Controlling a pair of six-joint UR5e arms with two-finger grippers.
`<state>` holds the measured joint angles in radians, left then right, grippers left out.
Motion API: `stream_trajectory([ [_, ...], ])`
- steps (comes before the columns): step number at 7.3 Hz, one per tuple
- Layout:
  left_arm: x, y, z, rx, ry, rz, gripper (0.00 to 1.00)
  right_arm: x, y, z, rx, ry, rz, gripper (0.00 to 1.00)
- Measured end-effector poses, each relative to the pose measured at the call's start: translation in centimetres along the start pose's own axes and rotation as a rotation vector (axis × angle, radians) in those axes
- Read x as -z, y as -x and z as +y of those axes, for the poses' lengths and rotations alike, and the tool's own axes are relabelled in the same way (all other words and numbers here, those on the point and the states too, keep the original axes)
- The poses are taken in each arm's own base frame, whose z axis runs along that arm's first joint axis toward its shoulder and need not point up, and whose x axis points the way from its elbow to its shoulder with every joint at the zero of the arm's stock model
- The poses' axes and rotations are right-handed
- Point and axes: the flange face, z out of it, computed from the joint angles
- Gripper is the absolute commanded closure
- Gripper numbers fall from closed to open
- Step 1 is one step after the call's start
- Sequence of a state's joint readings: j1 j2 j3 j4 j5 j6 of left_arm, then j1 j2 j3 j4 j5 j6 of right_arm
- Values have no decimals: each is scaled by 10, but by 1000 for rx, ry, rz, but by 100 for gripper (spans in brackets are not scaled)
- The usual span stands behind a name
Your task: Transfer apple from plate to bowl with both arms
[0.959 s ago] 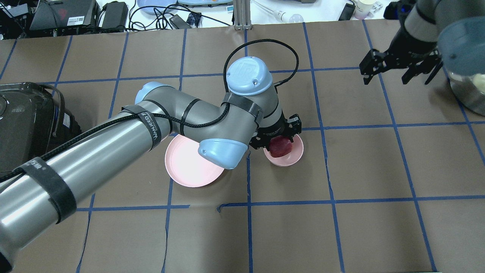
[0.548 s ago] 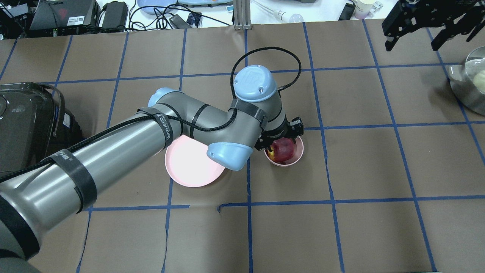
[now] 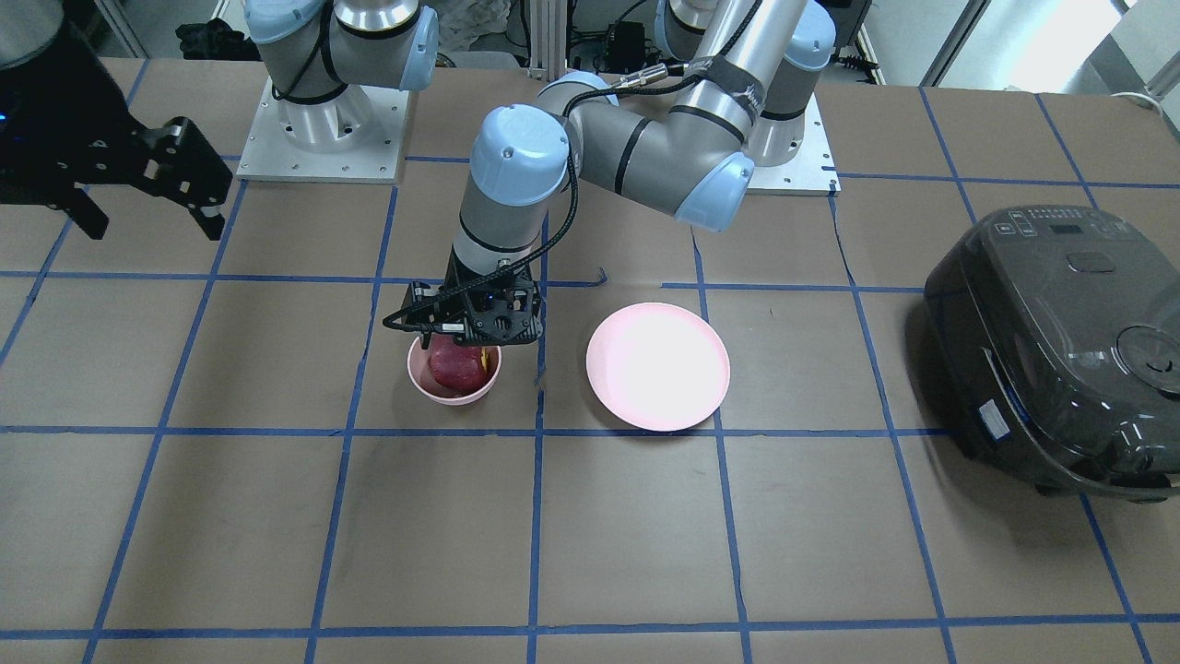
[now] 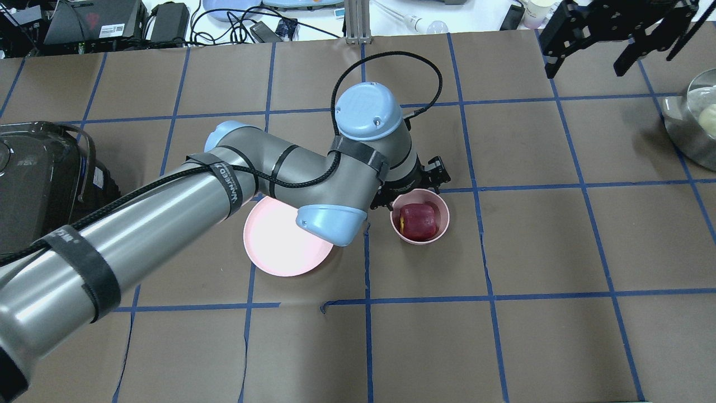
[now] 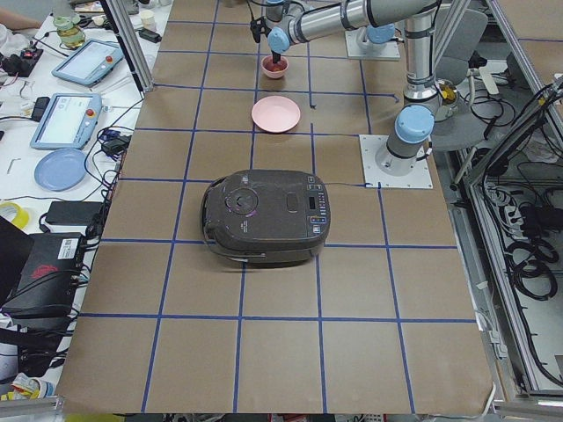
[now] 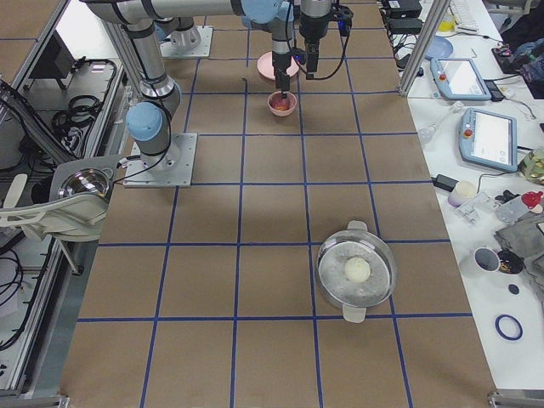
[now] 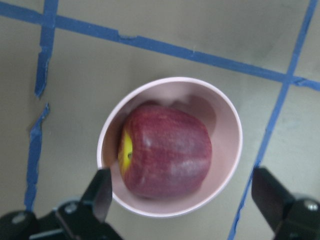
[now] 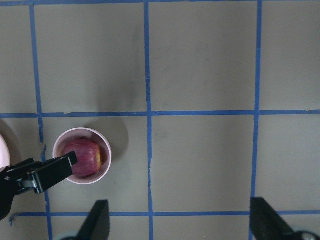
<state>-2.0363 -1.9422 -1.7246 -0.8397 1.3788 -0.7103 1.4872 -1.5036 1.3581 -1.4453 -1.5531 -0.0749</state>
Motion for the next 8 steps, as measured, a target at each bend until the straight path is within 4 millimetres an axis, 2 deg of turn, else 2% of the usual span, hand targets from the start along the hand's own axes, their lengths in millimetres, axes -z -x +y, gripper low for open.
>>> stream_trajectory([
  [1,28,23,-19,-42,-19,-19,0,-4,27,2,-37,1,-2,0],
  [2,58,54,-37,-120,-7,-71,0,-9,51,3,-74,1,-4,0],
  [4,132,121,-66,-276,2,-169,0,-21,83,3,-102,-15,0,0],
  [6,224,176,-86,-338,41,-206,0,-27,91,2,-96,-19,5,0],
  [7,263,190,-89,-347,69,-214,0,-28,91,2,-85,-21,6,0],
  [8,286,193,-89,-353,71,-227,0,-28,91,1,-65,-22,7,0],
])
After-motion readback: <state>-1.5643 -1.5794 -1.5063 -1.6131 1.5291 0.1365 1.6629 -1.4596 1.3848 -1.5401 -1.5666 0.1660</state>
